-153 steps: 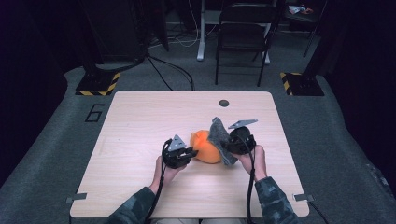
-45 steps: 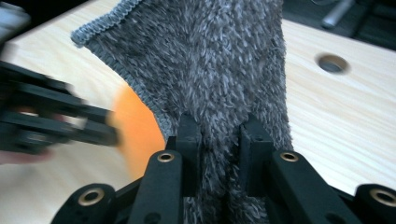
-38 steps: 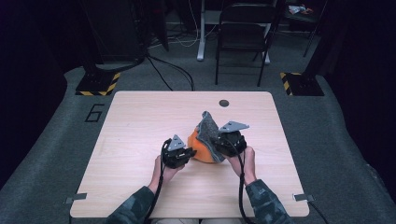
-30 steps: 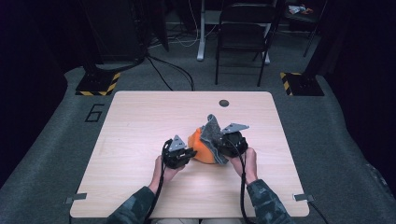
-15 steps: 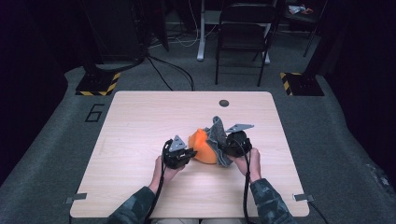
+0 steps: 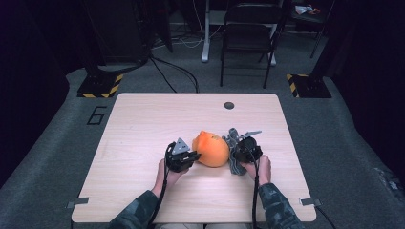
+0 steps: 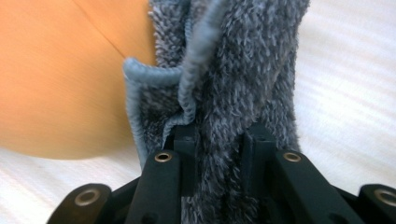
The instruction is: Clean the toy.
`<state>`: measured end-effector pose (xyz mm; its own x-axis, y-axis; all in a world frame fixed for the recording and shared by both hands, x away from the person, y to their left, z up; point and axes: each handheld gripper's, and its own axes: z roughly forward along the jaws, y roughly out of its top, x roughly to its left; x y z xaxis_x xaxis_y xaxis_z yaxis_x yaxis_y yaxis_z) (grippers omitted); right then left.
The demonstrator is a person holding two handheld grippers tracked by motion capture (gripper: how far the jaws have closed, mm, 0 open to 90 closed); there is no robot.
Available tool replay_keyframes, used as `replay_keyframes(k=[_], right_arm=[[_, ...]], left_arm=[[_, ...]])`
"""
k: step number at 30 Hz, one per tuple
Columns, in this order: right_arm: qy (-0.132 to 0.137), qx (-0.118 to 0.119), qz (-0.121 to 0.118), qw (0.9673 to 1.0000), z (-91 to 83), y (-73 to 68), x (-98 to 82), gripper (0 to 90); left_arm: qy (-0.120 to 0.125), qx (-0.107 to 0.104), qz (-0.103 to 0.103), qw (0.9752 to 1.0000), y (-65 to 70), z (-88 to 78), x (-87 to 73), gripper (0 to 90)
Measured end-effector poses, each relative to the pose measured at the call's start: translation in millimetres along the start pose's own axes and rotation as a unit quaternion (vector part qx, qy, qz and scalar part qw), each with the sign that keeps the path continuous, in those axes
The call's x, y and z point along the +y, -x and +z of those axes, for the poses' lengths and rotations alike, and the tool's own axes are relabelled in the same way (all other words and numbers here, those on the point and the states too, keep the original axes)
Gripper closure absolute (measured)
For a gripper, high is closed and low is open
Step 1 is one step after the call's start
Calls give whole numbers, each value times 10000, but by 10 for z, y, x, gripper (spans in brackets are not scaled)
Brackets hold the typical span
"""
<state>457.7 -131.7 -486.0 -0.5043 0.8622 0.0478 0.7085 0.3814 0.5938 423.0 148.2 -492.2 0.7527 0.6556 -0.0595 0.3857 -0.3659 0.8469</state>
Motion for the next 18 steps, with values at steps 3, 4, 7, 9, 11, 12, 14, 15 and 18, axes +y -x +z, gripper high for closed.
replay_keyframes(k=[3,4,7,9,11,12,14,15,18], right_arm=[[-121,-2,-11,9999,64,2,-14,720],[-149,-28,-18,9999,60,-2,-8,720],[-68,-89,-32,9999,-2,9,17,727],[83,-122,15,9999,-99,38,46,732],[342,-99,107,9993,-241,54,89,733],[527,-78,101,9985,-325,67,118,734],[818,25,146,9965,-507,44,180,735],[918,80,79,9957,-586,22,202,736],[982,309,-120,9946,-652,-122,257,737]], left_arm=[[21,7,-18,10000,-9,-1,-6,811],[24,1,-40,10000,-9,-1,-7,811],[17,9,-28,10000,-18,-6,-7,811],[-8,-5,-28,10000,-27,-12,-6,811],[14,33,-38,10000,-31,-7,-8,811],[22,36,-47,10000,-32,-6,-9,810],[29,42,-49,10000,-32,-5,-10,810],[34,42,-55,10000,-33,-4,-10,810],[33,46,-53,10000,-30,-4,-10,810]])
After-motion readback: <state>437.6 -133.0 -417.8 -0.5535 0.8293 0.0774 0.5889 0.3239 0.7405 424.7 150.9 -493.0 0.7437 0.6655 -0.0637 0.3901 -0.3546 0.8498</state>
